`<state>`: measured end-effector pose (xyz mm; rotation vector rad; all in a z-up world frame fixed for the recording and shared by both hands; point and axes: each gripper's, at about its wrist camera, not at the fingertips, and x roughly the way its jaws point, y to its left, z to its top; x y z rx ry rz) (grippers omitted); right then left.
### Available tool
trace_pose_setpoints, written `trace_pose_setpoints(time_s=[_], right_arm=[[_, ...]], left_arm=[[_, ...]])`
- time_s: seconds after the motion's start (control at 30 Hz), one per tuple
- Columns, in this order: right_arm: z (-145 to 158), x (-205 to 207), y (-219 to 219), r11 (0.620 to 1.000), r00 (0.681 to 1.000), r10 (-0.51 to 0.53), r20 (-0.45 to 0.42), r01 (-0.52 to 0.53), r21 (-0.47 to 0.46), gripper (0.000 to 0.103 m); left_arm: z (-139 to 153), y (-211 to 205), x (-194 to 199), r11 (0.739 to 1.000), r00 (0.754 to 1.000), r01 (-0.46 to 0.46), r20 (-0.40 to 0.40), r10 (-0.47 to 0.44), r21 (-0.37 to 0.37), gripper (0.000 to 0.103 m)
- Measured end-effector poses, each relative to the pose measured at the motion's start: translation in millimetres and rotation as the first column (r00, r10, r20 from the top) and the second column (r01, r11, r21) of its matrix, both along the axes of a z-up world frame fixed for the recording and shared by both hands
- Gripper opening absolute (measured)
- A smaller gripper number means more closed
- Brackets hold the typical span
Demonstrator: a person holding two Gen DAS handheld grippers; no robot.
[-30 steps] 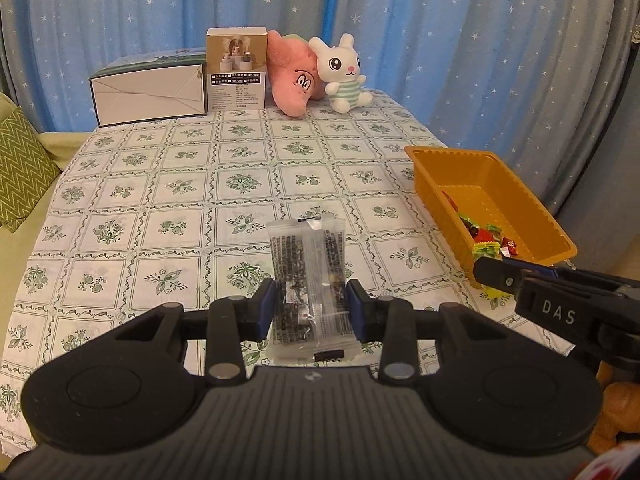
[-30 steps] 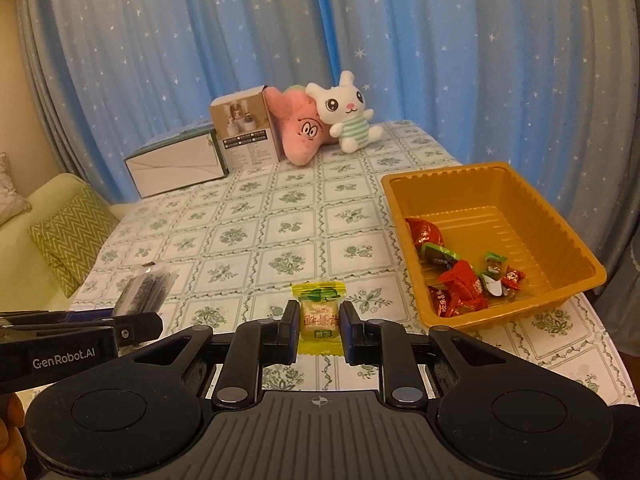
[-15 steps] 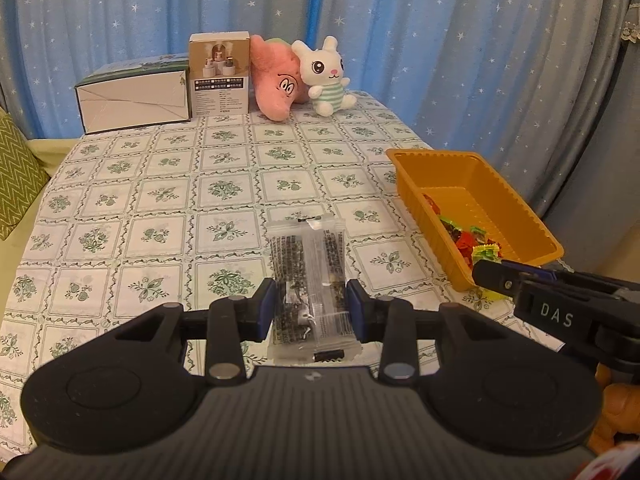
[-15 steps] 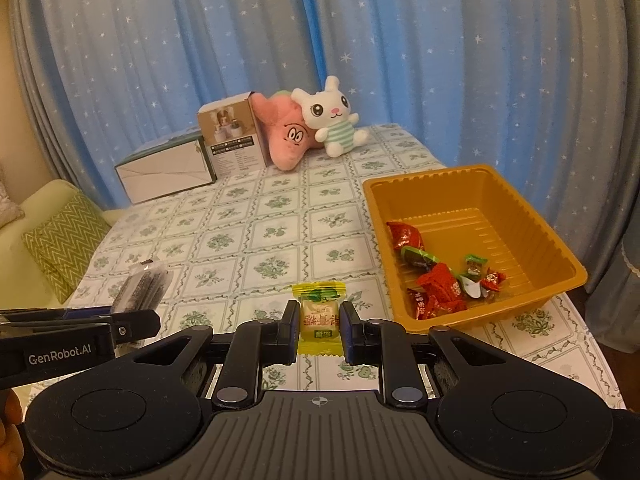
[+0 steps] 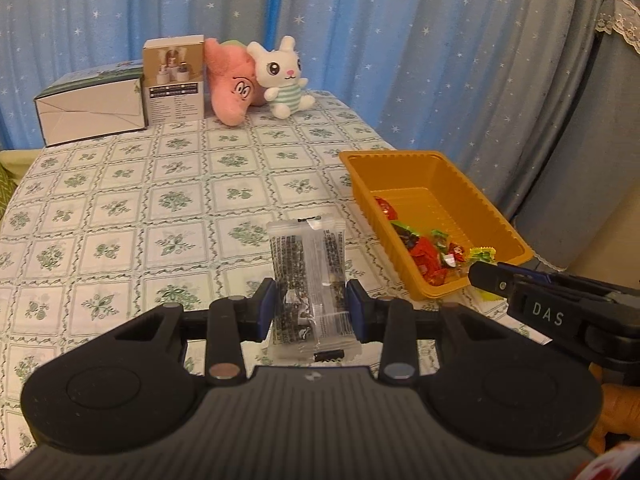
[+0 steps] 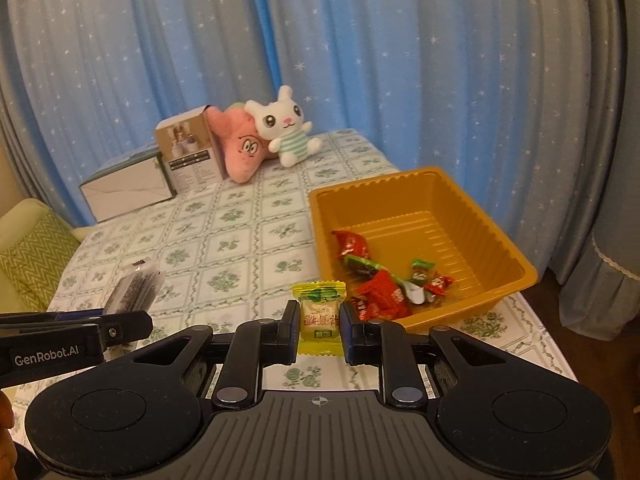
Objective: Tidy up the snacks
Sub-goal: 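Carry the black packet and yellow candy over the orange tray with both tools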
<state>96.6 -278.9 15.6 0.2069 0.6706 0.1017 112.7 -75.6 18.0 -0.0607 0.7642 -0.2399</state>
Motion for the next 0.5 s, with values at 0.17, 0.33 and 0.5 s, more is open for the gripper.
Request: trace_pose_setpoints(time_s=[0.17,0.33,0.5], right_arm=[[0.0,1.0,-17.6,0.999,0.999,-0.039,-0.003,0.039,0.002,0.021],[0.7,2.4,-34.4,0.997,0.997,-0.074,-0.003,0.074,0.004,0.021],[0.6,3.7,-49.2,0.995,0.994,-0.104,-0.007,0.105,0.005,0.021]], left_arm=[[1.2,-17.4,5.7,0.999,0.999,0.034,0.002,-0.034,-0.001,0.034],[2.8,-33.6,11.6,0.998,0.998,0.067,0.006,-0.067,-0.004,0.034],[3.3,-48.5,19.3,0.996,0.996,0.094,0.009,-0.094,-0.007,0.034]])
